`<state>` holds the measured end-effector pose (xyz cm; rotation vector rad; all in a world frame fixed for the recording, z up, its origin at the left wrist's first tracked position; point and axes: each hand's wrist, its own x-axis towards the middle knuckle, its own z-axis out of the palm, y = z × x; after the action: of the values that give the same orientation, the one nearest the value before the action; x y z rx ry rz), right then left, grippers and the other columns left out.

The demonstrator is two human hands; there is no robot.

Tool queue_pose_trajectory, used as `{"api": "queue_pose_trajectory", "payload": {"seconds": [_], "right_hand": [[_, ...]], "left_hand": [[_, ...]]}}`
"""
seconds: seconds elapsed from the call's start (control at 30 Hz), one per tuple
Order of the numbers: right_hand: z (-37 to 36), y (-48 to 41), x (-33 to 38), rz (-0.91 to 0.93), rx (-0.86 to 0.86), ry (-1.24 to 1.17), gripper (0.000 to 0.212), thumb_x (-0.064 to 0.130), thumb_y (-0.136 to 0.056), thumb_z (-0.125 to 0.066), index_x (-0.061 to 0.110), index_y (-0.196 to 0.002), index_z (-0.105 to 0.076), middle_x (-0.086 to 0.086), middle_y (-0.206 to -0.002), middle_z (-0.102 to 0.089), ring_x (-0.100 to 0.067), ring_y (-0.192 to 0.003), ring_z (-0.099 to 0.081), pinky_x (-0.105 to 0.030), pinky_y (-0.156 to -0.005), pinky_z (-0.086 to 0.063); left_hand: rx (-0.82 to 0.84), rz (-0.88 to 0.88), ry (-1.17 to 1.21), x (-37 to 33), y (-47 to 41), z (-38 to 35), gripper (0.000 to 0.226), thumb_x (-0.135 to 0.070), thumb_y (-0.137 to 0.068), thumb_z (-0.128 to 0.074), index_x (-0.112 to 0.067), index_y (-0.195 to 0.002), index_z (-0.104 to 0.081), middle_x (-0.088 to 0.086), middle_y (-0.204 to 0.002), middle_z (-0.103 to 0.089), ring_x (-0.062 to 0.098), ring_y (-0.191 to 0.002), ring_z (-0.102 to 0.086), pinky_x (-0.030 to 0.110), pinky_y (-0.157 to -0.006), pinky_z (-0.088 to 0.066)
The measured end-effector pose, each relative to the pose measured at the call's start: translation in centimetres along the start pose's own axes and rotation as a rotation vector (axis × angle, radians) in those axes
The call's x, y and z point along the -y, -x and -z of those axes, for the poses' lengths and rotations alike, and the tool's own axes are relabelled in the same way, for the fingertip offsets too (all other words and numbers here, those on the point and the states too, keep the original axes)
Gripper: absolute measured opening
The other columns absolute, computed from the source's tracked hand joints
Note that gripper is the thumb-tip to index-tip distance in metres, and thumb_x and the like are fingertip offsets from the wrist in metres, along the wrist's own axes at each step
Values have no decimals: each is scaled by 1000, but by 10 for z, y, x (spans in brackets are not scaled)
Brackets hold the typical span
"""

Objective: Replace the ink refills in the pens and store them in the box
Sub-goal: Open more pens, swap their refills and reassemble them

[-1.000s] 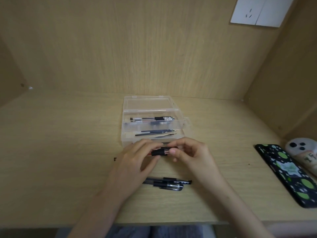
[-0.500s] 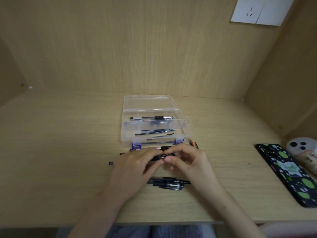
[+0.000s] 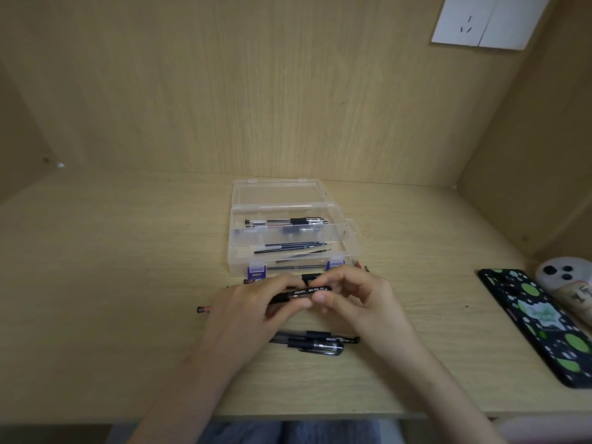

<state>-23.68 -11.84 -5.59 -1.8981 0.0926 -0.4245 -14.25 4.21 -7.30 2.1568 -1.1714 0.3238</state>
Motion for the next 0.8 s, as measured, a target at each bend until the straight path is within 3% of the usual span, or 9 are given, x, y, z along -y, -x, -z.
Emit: {"api": "queue_pose_trajectory", "payload": {"seconds": [0.07,0.17,0.27,0.4,0.57,0.73,0.8], "right_hand": [[6,-1,-4,-28,-70,15,12,11,-79,-71,21,-86,-70,3,-72,-69,-5,-68,-60,-13,-70,-43],[16,0,-16,-82,-125,145,9,21,-80,-72,26,-85,-65,9,-77,-68,-2,-70,-58,-16,-67,-42],[15,4,-25,-51,-46,403,12,30,-79,-72,31,-84,-61,13,-80,-62,0,-81,-56,-19,-75,-43],[9,2,-29,126,15,588,12,33,-77,-74,29,-84,-66,20,-85,-57,-1,-97,-40,-16,-88,-32],[6,-1,-21,65,-44,373,25,44,-75,-67,31,-96,-70,17,-87,-63,-5,-100,-44,-11,-87,-31],[-5,-5,-17,24,-49,244,8,37,-75,-73,37,-82,-71,19,-85,-65,-5,-91,-52,-16,-81,-38],[-9,-5,-19,13,-68,230,12,30,-74,-76,40,-74,-69,19,-79,-64,-5,-83,-53,-17,-76,-39]], "left_hand": [[11,83,33,0,0,0,38,-66,-78,-50,-42,-107,-50,-20,-69,-63,-4,-59,-58,8,-54,-39],[26,141,103,1,0,-2,35,-52,-81,-56,-46,-108,-34,-21,-73,-61,-2,-69,-59,11,-53,-41],[34,128,129,0,0,-3,28,-37,-87,-58,-41,-103,-34,-22,-82,-65,0,-70,-59,14,-55,-44],[46,111,163,-1,0,-3,25,-29,-87,-62,-39,-94,-40,-20,-84,-66,-7,-82,-58,7,-63,-42],[32,71,115,2,2,-5,19,-35,-84,-62,-38,-94,-46,-25,-84,-61,-8,-83,-59,5,-63,-44],[19,-59,128,5,1,-7,14,-34,-84,-61,-29,-96,-56,-20,-93,-58,-2,-83,-58,18,-66,-49],[9,-107,113,6,0,-6,18,-38,-86,-56,-25,-96,-61,-16,-95,-56,0,-82,-57,19,-66,-49]]}}
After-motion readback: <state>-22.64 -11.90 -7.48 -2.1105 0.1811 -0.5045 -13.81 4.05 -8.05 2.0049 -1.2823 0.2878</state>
